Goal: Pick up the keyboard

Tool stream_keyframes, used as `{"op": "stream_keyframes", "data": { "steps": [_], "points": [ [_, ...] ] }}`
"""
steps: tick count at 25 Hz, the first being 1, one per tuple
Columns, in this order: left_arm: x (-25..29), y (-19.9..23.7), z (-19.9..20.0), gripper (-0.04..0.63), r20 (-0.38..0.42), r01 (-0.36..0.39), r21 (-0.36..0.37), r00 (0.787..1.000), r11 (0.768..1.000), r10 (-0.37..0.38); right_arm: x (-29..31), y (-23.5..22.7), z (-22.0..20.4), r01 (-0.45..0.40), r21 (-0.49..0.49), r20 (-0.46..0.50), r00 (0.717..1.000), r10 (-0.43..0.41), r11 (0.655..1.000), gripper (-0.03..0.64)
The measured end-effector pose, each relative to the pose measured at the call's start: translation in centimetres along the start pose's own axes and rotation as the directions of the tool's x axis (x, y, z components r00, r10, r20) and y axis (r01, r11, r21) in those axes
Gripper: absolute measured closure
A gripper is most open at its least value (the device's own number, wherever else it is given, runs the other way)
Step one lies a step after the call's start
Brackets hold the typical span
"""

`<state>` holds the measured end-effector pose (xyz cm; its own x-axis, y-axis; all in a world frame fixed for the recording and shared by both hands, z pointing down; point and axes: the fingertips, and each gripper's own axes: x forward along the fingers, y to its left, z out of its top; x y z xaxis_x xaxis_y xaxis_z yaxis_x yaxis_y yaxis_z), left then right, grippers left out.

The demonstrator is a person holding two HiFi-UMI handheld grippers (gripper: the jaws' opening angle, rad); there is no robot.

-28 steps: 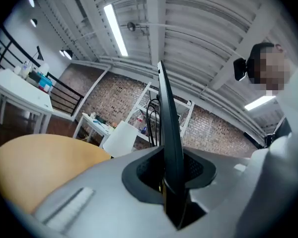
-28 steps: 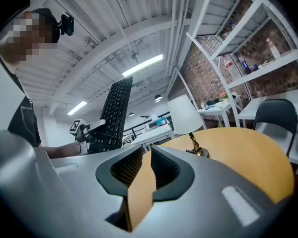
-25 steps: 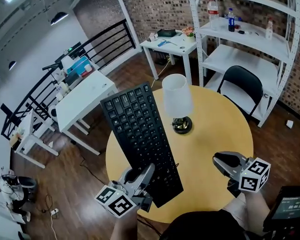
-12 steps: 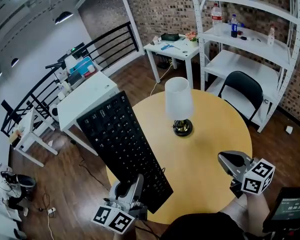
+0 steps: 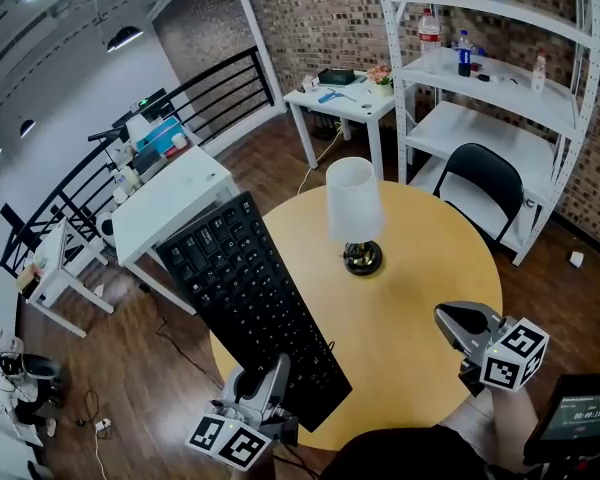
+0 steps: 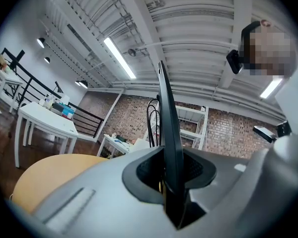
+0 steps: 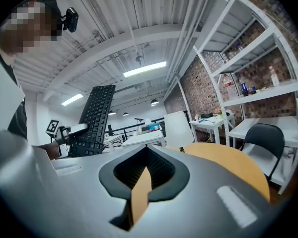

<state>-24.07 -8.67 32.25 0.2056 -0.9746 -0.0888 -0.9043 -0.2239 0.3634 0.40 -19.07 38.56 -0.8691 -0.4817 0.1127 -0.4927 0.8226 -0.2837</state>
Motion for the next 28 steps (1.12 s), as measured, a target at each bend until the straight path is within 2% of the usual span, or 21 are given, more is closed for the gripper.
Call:
{"op": "stream_keyframes", "data": {
  "steps": [12,19,24,28],
  "points": [
    [0.3,0.5,-0.8,0.310,0.005,0.001,-0.046,1.000,0.999,0.000,-0.3,-0.6,-0.3,0.031,-0.011,0.012,0.999,-0.030,0.999,0.617],
    [0.6,1.1,-0.4,0.309,-0.010,-0.015,-0.002,1.000,1.000,0.015,0.0,-0.2,1.2,0.035,-0.025,0.045,0.998,-0.034,0.999,0.617],
    [0.5,0.8,-0.6,0.308,-0.008,-0.012,-0.030,1.000,0.999,0.012,0.0,-0.3,1.4,0.035,-0.035,0.033,0.999,-0.034,0.999,0.617],
    [0.4,0.7,-0.4,0.308,-0.017,-0.005,-0.024,1.000,1.000,0.004,-0.3,0.2,1.5,0.042,-0.031,0.036,0.999,-0.041,0.999,0.617]
  ]
}}
